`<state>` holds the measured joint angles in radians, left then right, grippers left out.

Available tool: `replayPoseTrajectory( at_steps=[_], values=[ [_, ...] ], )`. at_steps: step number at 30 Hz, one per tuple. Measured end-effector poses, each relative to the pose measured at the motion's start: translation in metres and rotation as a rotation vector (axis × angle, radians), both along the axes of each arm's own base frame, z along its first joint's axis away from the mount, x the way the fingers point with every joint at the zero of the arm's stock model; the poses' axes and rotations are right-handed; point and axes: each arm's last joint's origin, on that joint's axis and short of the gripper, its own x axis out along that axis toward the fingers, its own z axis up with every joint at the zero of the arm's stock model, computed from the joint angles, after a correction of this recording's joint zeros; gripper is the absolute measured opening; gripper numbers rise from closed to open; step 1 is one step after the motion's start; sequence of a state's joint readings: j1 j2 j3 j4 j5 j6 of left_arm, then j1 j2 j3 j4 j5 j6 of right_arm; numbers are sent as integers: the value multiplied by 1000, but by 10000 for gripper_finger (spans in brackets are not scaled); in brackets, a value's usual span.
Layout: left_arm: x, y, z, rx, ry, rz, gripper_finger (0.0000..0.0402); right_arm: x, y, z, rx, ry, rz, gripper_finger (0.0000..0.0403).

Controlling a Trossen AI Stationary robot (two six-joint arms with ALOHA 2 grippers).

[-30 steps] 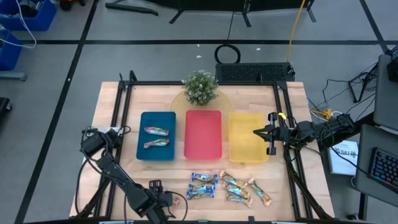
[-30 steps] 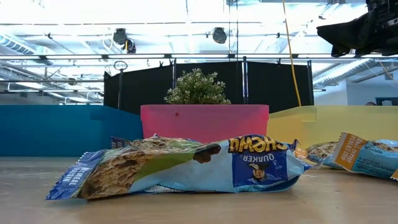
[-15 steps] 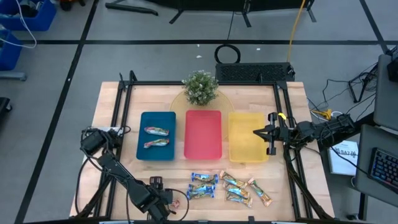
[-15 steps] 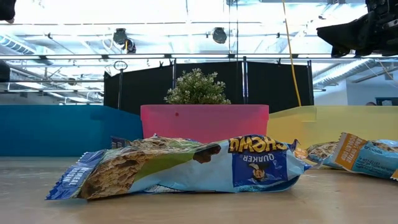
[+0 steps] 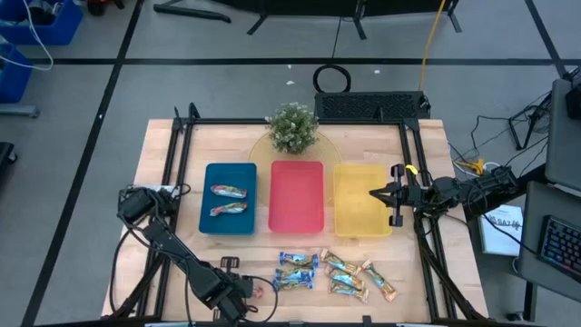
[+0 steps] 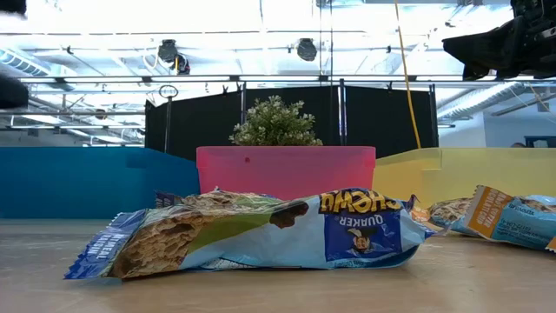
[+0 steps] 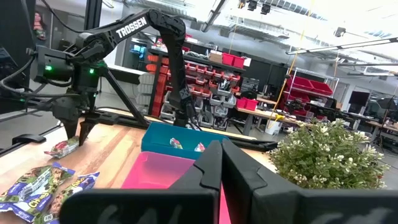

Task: Pick and place Granola Bars by type
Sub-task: Put the red granola bar into the blue bin

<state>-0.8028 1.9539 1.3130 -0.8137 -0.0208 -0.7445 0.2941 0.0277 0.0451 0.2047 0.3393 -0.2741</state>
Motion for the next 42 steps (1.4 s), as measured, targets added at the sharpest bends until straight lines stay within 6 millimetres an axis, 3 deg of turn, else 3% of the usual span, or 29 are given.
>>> replayPoseTrajectory(
  at_steps=[4, 9, 15, 20, 25, 30, 34, 42],
  values=[
    [0, 12, 30, -12, -72, 15, 95, 0, 0, 0, 0, 0, 1, 0],
    [-17, 44, 80, 55, -118, 24, 93, 0, 0, 0, 24, -1, 5, 0],
    [-43, 112, 134, 370, -214, 111, 92, 0, 0, 0, 24, -1, 5, 0],
    [-47, 170, 152, 535, -133, 215, 92, 0, 0, 0, 23, -1, 5, 0],
    [-31, 217, 143, 521, -2, 220, 92, 0, 0, 0, 23, -1, 5, 0],
    [-20, 248, 107, 343, 98, 204, 92, 0, 0, 0, 22, 2, 5, 0],
    [-33, 259, 78, 265, 224, 224, 92, 0, 0, -1, 18, 13, 5, 0],
    [-40, 262, 40, 152, 224, 204, 92, 0, 0, -2, -1, 18, 1, 0]
  ],
)
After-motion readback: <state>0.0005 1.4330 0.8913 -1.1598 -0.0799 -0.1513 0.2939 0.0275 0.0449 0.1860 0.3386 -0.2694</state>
